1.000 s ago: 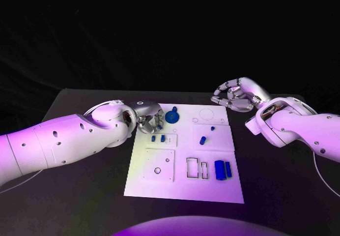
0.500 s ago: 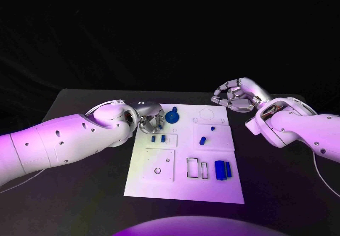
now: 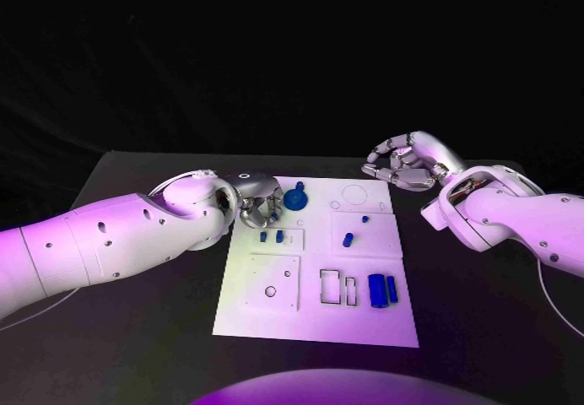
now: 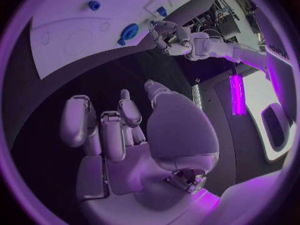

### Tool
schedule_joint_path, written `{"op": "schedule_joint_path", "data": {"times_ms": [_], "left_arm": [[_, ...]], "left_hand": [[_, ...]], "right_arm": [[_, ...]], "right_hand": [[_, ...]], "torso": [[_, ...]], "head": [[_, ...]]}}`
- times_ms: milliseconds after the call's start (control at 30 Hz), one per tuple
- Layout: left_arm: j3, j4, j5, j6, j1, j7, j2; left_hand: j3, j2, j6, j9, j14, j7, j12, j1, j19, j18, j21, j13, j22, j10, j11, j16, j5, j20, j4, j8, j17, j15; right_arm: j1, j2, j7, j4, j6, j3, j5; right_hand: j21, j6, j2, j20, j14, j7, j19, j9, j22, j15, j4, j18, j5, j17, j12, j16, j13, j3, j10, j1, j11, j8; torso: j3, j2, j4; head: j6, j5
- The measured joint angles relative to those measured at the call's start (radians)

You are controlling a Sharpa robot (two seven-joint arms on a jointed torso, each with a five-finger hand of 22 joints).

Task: Assemble the parts on the task board

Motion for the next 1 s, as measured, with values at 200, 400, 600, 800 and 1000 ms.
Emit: {"op": "schedule_joint_path", "data": {"times_ms": [200,400,600,800,1000], "left_arm": [[-0.001,0.0,0.001,0.006,-0.001,0.001,0.002],[-0.001,-0.001,0.001,0.009,-0.001,0.001,0.002],[-0.001,-0.001,0.001,0.008,-0.001,0.001,0.002],[-0.002,-0.003,0.001,0.007,-0.001,0.002,0.003],[-0.002,-0.006,0.002,0.007,-0.001,0.002,0.005]], "left_hand": [[0.0,0.0,0.004,0.001,0.0,-0.004,-0.001,0.0,0.0,0.0,0.0,0.002,0.0,0.004,-0.004,0.0,0.0,0.0,0.0,0.0,-0.006,0.0],[-0.003,0.0,0.005,0.003,0.0,-0.004,-0.001,0.0,0.0,0.0,0.0,0.003,0.0,0.009,-0.002,0.0,0.0,0.0,-0.003,0.0,-0.01,0.0],[0.0,0.0,0.009,0.003,0.0,-0.002,-0.004,0.0,0.0,0.0,0.0,0.003,0.001,0.013,-0.005,0.0,0.0,0.0,-0.006,-0.002,-0.013,0.0],[0.0,0.0,0.009,0.003,0.0,-0.002,-0.01,0.0,0.0,0.0,0.0,0.005,0.001,0.013,-0.005,0.0,0.0,0.0,-0.006,-0.005,-0.001,0.0],[0.0,0.0,-0.039,-0.009,0.004,0.009,-0.04,0.0,-0.003,0.0,-0.01,0.004,-0.011,0.001,0.007,0.0,0.0,-0.002,-0.006,-0.049,0.012,0.004]], "right_arm": [[0.0,0.0,0.0,0.0,0.0,0.0,0.0],[0.0,0.0,0.0,0.0,0.0,0.0,0.0],[0.0,0.0,0.0,-0.001,0.0,0.0,0.0],[0.0,0.0,0.0,-0.001,0.0,0.0,0.0],[0.0,0.0,0.0,-0.001,0.0,0.0,-0.001]], "right_hand": [[0.0,0.0,0.0,0.0,0.0,0.0,0.0,0.0,0.0,0.0,0.0,0.0,0.0,0.0,0.0,0.0,0.0,0.0,0.0,0.0,0.0,0.0],[0.0,0.0,0.0,0.0,0.0,0.0,0.0,0.0,0.0,0.0,0.0,0.0,0.0,0.0,0.0,0.0,0.0,0.0,0.0,0.0,0.0,0.0],[-0.004,0.0,0.0,0.0,0.0,0.0,0.0,0.0,0.0,0.0,0.0,0.0,0.0,0.0,0.0,-0.004,-0.001,0.0,0.0,0.0,0.0,0.0],[-0.004,0.0,0.0,0.0,0.0,0.0,0.0,0.0,0.0,0.0,0.0,0.0,0.0,0.0,0.0,-0.006,-0.002,0.0,0.0,0.0,0.0,0.0],[-0.004,0.0,0.0,0.0,0.0,0.0,0.0,0.0,0.001,0.0,0.0,0.0,0.0,0.0,0.0,-0.006,-0.002,0.0,0.0,0.0,0.0,0.0]], "torso": [[-0.0003,0.0,0.0],[-0.0004,0.0,0.0],[-0.0004,0.0,0.0003],[-0.0003,0.0,0.0],[0.0002,0.0,-0.0006]], "head": [[0.0,-0.001],[0.0,-0.001],[0.0,-0.001],[0.002,-0.001],[0.002,-0.001]]}}
